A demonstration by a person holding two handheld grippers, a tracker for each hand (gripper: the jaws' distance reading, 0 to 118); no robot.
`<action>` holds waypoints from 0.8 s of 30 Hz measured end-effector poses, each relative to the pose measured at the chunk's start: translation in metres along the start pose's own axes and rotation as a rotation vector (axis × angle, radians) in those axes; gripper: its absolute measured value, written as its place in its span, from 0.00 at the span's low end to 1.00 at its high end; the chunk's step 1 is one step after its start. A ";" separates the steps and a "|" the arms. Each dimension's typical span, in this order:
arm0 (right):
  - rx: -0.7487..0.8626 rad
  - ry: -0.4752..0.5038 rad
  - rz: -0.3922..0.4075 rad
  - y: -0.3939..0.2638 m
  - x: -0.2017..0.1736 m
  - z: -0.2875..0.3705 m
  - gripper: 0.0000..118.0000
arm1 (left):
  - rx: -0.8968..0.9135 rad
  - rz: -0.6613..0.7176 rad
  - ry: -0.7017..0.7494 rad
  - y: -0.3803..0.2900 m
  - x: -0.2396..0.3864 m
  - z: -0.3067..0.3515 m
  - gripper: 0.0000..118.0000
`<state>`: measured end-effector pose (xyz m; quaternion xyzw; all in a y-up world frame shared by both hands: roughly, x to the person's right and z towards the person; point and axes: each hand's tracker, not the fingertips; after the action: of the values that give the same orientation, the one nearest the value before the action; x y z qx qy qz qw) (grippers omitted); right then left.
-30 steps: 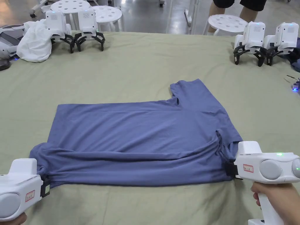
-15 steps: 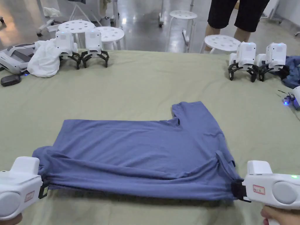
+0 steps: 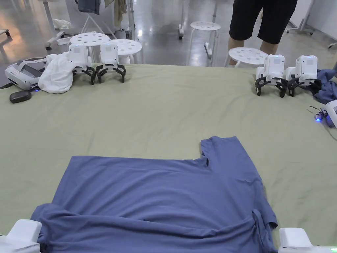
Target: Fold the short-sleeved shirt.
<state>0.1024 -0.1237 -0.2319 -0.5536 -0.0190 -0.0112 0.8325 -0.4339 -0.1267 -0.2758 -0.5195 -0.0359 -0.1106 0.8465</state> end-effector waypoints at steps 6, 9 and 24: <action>-0.026 -0.011 0.002 0.003 -0.003 -0.020 0.10 | -0.025 0.034 -0.009 0.003 0.002 -0.009 0.00; -0.025 -0.018 0.021 0.003 -0.003 -0.014 0.11 | -0.028 0.050 0.002 0.006 0.005 -0.004 0.01; 0.741 -0.181 0.072 0.051 -0.016 0.142 0.46 | 0.689 0.194 0.143 0.052 0.031 0.138 0.40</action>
<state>0.0857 0.0269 -0.2245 -0.2143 -0.0758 0.0748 0.9709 -0.3850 0.0137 -0.2532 -0.1957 0.0377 -0.0472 0.9788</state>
